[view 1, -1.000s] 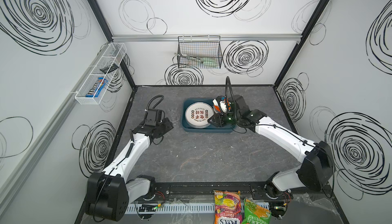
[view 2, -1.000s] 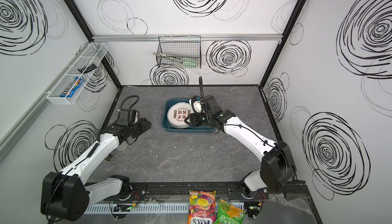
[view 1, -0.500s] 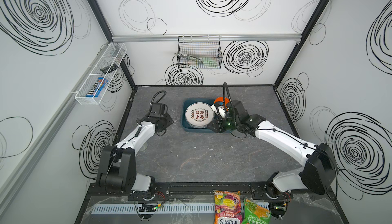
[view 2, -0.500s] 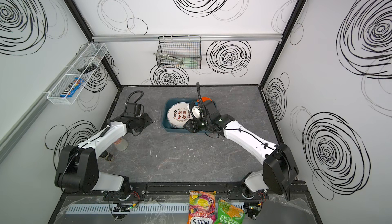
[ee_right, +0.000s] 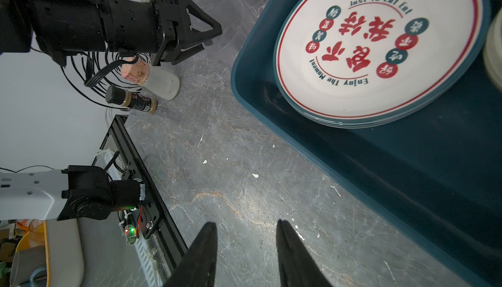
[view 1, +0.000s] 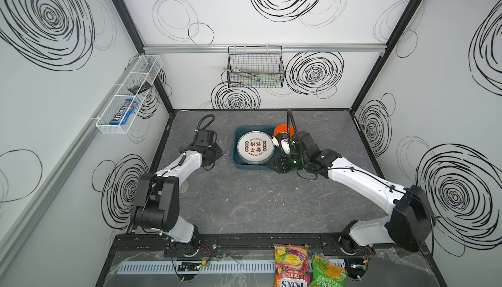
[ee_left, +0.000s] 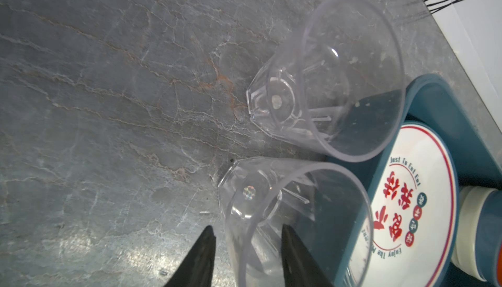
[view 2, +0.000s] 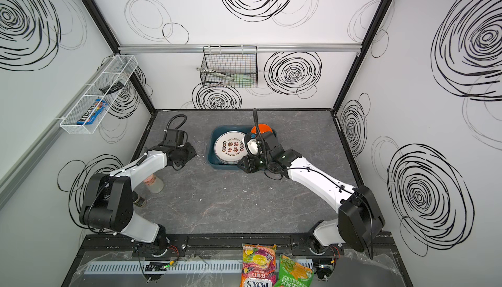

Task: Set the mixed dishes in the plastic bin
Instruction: 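Lower the left gripper onto a clear plastic cup beside the bin and grasp it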

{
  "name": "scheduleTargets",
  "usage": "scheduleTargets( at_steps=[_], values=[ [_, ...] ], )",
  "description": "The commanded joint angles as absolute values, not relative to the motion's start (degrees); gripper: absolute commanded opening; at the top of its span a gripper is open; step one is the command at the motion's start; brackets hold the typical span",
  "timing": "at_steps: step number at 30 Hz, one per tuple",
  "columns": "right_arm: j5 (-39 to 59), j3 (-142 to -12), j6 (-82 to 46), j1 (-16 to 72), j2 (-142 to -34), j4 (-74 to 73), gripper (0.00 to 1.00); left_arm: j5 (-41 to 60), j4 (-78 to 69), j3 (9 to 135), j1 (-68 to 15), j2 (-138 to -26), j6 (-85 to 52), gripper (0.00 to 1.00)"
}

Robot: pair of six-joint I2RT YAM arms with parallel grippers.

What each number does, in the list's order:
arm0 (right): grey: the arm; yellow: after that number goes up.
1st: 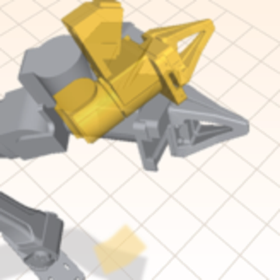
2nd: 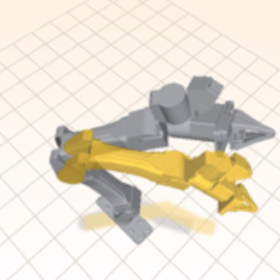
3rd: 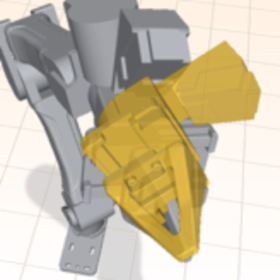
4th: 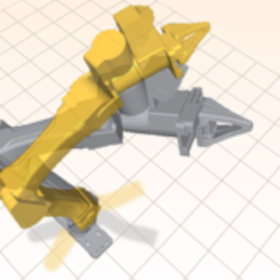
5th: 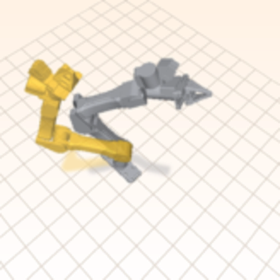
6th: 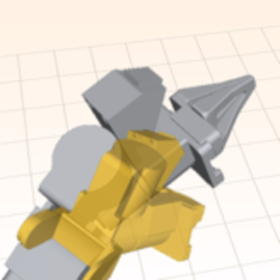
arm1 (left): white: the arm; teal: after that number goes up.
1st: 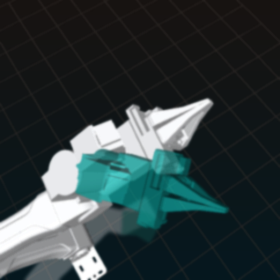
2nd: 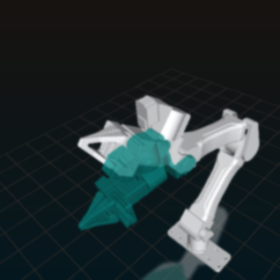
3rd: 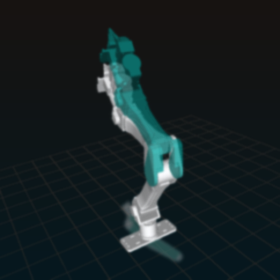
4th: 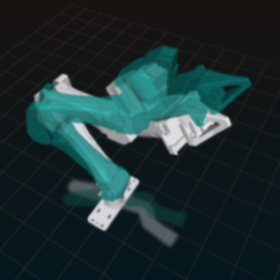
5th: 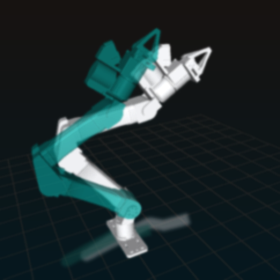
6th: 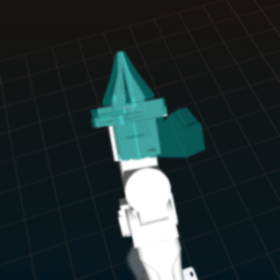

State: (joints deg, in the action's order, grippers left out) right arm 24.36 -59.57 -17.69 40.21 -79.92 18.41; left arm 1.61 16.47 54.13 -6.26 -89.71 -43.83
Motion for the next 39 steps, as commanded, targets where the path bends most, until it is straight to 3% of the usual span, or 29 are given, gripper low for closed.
scheduleTargets(
  at_steps=[1, 18, 35, 39],
  values=[
    [24.1, -59.0, -17.4, 40.6, -78.4, 17.3, 0.4, 1.0, 14.6, 55.2, -5.8, -90.7, -43.9, 0.39],
    [23.5, -58.6, -18.4, 40.6, -78.7, 16.7, 0.4, 5.1, 14.1, 48.2, -4.0, -83.1, -43.4, 0.09],
    [20.0, -61.1, -20.1, 41.0, -77.9, 18.7, 0.42, 7.8, 21.1, 44.5, -3.3, -66.1, -38.1, 0.05],
    [19.8, -62.9, -20.7, 41.0, -77.9, 19.7, 0.46, 7.8, 23.5, 44.1, -4.9, -61.7, -37.0, 0.05]
  ],
)
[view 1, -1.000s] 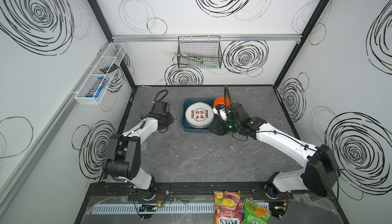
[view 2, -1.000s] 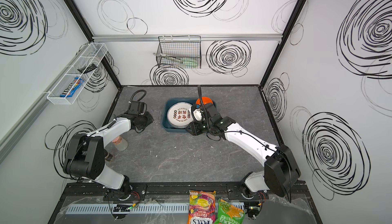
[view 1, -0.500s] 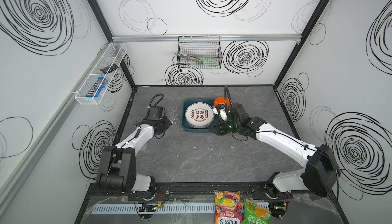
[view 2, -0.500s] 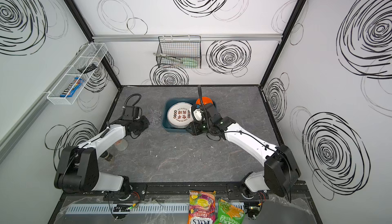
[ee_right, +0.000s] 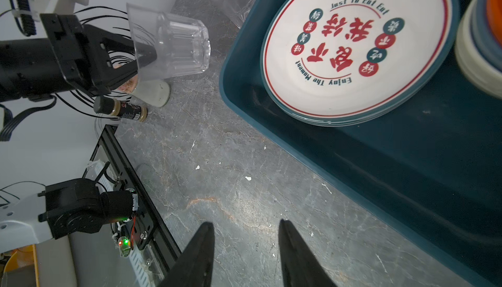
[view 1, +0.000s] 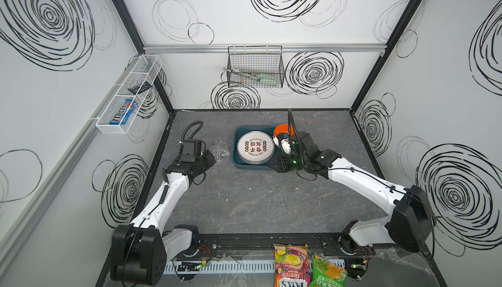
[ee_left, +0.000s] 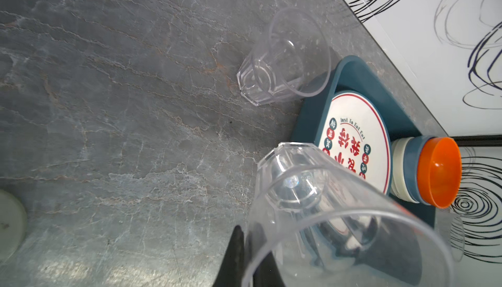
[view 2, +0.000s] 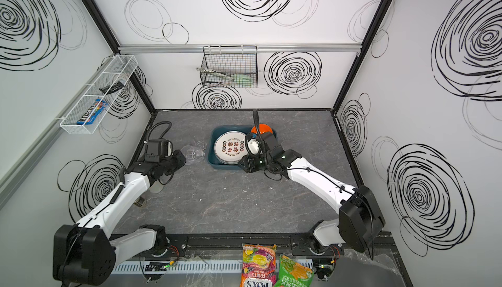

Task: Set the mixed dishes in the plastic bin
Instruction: 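Lower the left gripper onto a clear plastic cup beside the bin and grasp it, then lift the clear cup with the left gripper and carry it toward the right gripper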

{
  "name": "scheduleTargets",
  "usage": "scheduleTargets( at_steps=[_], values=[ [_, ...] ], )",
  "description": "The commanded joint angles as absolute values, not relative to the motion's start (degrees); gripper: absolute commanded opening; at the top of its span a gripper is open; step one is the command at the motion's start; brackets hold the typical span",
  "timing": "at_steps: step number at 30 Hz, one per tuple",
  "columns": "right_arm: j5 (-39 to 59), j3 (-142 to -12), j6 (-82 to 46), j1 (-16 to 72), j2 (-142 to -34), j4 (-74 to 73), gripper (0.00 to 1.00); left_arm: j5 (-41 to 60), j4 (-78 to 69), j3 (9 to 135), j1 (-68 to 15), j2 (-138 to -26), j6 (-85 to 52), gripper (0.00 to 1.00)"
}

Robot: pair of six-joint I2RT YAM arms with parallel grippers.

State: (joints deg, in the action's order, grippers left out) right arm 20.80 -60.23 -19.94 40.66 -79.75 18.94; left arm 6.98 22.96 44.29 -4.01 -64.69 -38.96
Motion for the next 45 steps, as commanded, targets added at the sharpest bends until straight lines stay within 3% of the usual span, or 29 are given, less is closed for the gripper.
scheduleTargets(
  at_steps=[1, 12, 24, 45],
  values=[
    [19.6, -63.5, -20.9, 41.0, -78.0, 20.1, 0.47, 8.0, 24.2, 44.0, -5.4, -60.9, -36.8, 0.05],
    [17.6, -70.1, -24.2, 42.3, -79.9, 24.6, 0.52, 7.6, 28.5, 45.1, -15.0, -56.2, -38.3, 0.08],
    [14.3, -77.3, -24.2, 47.3, -85.7, 28.0, 0.54, 3.6, 27.5, 49.6, -28.7, -60.5, -42.4, 0.08],
    [7.4, -82.1, -22.9, 51.0, -92.4, 32.9, 0.48, 2.1, 26.8, 55.9, -34.3, -66.4, -42.8, 0.09]
  ],
)
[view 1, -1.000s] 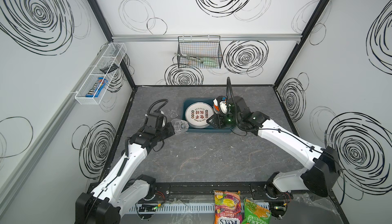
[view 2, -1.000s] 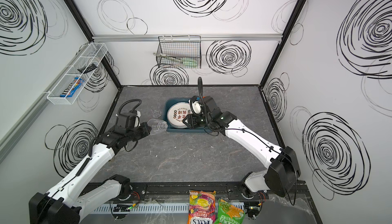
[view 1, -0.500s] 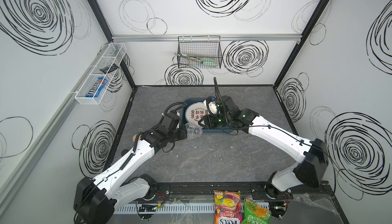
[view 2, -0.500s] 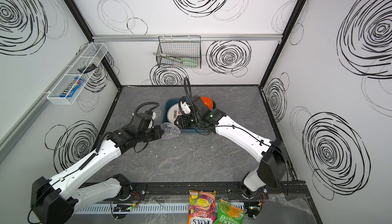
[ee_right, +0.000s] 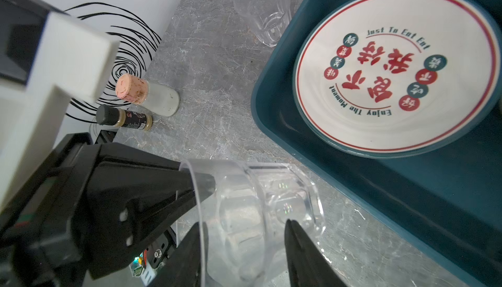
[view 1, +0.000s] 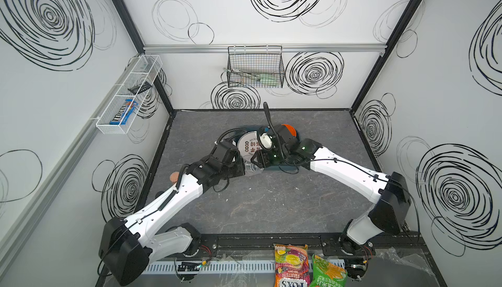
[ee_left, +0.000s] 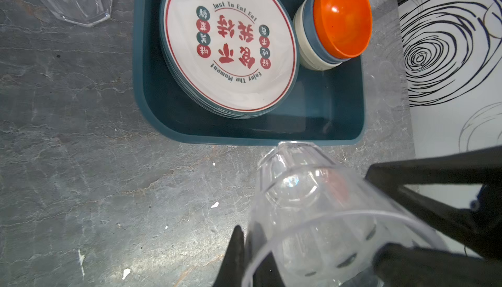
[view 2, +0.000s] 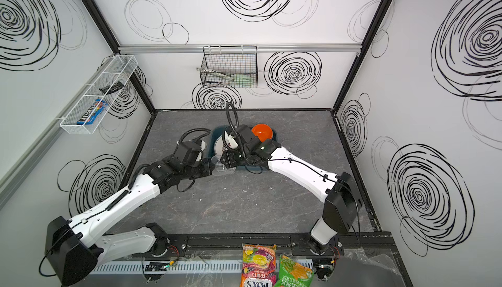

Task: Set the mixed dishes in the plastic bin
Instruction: 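Lift the clear cup with the left gripper and carry it toward the right gripper, then grasp the clear cup with the right gripper while the left gripper releases it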

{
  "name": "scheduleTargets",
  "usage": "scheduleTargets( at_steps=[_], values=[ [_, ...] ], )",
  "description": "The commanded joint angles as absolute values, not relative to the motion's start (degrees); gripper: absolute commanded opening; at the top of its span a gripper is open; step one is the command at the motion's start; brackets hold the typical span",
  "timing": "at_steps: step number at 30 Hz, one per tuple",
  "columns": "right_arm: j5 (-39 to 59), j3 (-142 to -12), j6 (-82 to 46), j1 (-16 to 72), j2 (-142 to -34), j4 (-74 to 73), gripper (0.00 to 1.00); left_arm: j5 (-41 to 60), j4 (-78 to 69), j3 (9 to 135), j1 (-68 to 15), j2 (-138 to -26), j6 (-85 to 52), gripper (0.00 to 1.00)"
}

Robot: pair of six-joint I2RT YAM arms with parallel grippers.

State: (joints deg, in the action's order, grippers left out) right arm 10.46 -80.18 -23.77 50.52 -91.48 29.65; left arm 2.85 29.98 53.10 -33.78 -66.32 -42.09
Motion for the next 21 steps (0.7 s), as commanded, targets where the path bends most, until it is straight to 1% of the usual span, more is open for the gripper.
scheduleTargets(
  at_steps=[1, 4, 11, 16, 18, 21],
  values=[
    [6.9, -82.2, -22.8, 51.1, -92.7, 33.2, 0.47, 2.1, 26.8, 56.1, -34.4, -66.5, -42.8, 0.09],
    [5.8, -82.2, -22.8, 51.1, -93.1, 33.7, 0.43, 2.2, 26.8, 56.8, -34.6, -67.0, -42.8, 0.09],
    [4.2, -81.7, -22.7, 50.9, -93.2, 33.8, 0.3, 2.6, 26.8, 58.0, -35.0, -67.3, -43.2, 0.1],
    [2.6, -81.4, -22.9, 50.4, -93.1, 34.2, 0.21, 3.2, 26.6, 58.8, -35.1, -67.2, -43.7, 0.15],
    [1.8, -81.1, -22.9, 50.0, -92.9, 34.4, 0.17, 3.5, 26.5, 59.0, -35.1, -67.2, -44.1, 0.2],
    [0.7, -81.0, -22.9, 49.5, -92.5, 34.9, 0.14, 5.0, 25.5, 58.8, -35.1, -66.9, -44.9, 0.23]
  ],
)
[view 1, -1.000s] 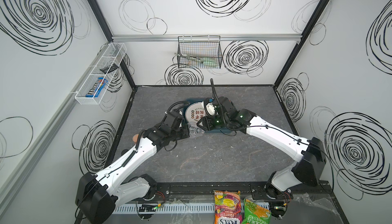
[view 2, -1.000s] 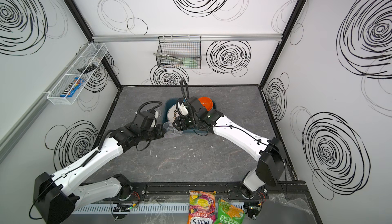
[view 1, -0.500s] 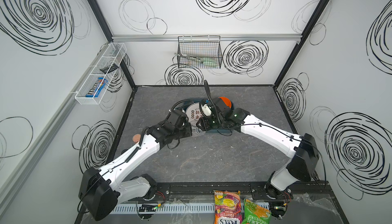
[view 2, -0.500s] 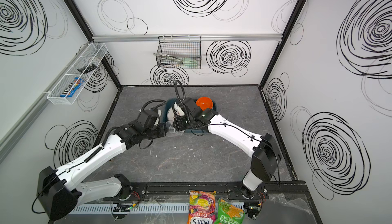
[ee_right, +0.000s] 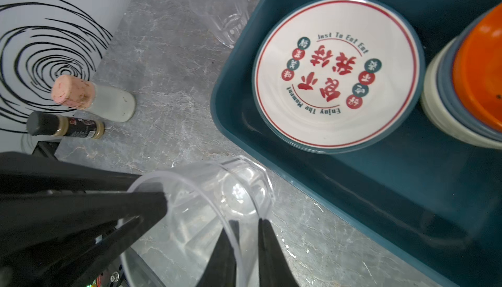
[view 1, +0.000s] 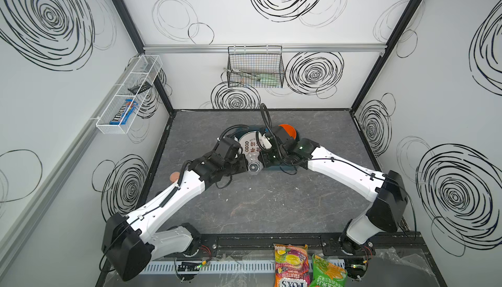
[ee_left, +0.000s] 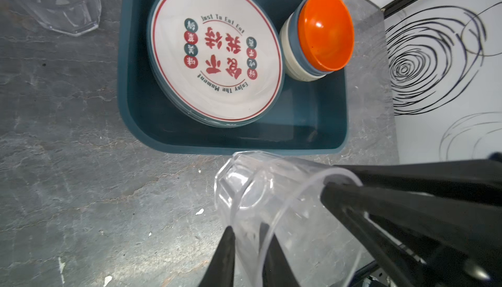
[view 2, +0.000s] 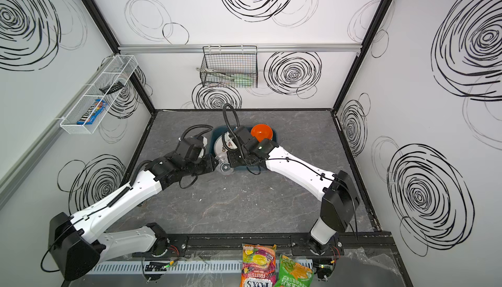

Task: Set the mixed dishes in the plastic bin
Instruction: 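Grasp the clear cup with the right gripper while the left gripper releases it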

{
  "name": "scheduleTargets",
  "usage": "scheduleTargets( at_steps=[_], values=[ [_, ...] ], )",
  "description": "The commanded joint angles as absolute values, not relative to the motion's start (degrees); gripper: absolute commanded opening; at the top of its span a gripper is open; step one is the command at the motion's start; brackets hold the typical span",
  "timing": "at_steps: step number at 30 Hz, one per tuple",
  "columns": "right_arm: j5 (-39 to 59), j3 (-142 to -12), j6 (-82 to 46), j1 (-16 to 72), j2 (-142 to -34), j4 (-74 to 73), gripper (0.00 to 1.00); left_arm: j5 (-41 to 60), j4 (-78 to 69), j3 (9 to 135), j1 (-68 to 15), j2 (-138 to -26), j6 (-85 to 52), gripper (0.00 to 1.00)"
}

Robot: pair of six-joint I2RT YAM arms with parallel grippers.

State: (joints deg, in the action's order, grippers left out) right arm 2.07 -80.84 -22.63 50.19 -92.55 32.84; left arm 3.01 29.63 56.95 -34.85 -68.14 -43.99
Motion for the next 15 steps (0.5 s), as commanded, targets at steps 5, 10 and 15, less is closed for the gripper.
scheduleTargets(
  at_steps=[5, 10, 15],
  values=[
    [-0.4, -80.7, -22.8, 48.1, -91.3, 35.6, 0.08, 9.1, 22.2, 57.8, -34.6, -66.5, -47.1, 0.31],
    [-3.2, -79.5, -22.9, 46.7, -89.8, 35.7, 0.05, 10.2, 20.2, 56.6, -34.4, -65.2, -48.4, 0.43],
    [-5.4, -77.9, -22.3, 44.1, -87.9, 35.2, 0.05, 10.3, 19.9, 55.0, -33.6, -62.6, -48.6, 0.56]
  ],
)
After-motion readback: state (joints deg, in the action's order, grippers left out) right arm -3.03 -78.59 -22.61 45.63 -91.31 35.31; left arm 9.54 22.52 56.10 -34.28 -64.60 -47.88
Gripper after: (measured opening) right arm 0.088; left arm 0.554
